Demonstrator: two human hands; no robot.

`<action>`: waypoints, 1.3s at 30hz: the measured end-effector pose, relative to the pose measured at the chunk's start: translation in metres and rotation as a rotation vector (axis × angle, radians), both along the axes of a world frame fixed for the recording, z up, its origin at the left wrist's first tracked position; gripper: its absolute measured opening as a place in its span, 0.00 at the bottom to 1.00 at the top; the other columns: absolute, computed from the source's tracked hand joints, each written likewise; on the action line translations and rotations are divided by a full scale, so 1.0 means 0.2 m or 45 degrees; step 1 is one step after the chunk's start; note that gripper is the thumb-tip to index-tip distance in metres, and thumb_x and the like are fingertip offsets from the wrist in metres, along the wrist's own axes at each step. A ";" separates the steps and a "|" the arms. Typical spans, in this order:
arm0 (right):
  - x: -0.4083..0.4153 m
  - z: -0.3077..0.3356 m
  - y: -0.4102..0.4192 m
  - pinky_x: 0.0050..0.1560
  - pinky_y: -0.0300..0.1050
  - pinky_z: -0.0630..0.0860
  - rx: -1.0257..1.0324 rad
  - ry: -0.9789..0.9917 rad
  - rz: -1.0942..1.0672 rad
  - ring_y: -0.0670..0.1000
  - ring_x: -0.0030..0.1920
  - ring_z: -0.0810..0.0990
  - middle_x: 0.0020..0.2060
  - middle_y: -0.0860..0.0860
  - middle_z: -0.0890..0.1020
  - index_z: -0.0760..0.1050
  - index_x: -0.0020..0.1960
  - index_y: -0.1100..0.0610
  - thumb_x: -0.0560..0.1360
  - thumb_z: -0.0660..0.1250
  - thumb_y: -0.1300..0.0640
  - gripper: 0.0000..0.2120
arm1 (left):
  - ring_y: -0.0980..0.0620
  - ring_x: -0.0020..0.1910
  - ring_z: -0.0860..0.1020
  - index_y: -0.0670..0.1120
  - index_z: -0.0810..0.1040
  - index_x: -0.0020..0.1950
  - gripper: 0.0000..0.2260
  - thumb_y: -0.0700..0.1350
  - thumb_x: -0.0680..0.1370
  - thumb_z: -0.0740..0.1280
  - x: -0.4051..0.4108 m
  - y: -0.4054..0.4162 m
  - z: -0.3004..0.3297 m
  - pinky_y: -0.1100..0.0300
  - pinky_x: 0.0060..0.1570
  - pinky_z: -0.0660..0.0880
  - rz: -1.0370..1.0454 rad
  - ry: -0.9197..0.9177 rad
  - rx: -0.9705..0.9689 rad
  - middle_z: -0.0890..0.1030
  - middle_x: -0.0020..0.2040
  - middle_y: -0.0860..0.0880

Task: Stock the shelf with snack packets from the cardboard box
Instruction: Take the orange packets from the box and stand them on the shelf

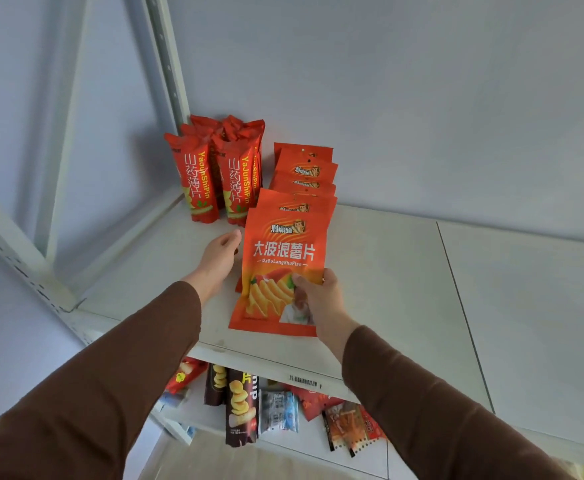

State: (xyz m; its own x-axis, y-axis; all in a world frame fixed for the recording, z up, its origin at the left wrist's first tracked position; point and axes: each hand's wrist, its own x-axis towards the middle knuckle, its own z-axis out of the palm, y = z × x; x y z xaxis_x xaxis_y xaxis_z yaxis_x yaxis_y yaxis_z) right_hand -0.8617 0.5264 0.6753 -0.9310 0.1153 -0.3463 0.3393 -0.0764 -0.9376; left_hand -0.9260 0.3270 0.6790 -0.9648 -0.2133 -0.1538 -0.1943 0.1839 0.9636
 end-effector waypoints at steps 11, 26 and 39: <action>0.01 -0.02 -0.06 0.36 0.42 0.77 0.030 -0.009 -0.132 0.47 0.41 0.81 0.45 0.46 0.79 0.66 0.62 0.50 0.80 0.66 0.63 0.15 | 0.49 0.71 0.71 0.47 0.71 0.74 0.22 0.56 0.84 0.59 0.08 -0.04 -0.01 0.56 0.65 0.68 -0.021 0.014 -0.120 0.74 0.72 0.49; 0.06 0.04 0.00 0.69 0.53 0.69 0.653 0.547 0.006 0.52 0.69 0.65 0.69 0.49 0.71 0.69 0.71 0.52 0.77 0.67 0.60 0.23 | 0.49 0.69 0.73 0.48 0.71 0.73 0.20 0.53 0.82 0.64 0.36 -0.05 0.03 0.56 0.64 0.70 0.017 0.174 -0.646 0.74 0.71 0.49; 0.75 -0.14 -0.16 0.62 0.53 0.70 0.944 1.252 1.039 0.56 0.60 0.72 0.60 0.52 0.78 0.76 0.64 0.54 0.75 0.67 0.57 0.18 | 0.47 0.70 0.70 0.49 0.71 0.74 0.21 0.49 0.81 0.66 1.67 -0.01 -0.15 0.53 0.70 0.65 0.388 -0.129 -1.081 0.73 0.72 0.49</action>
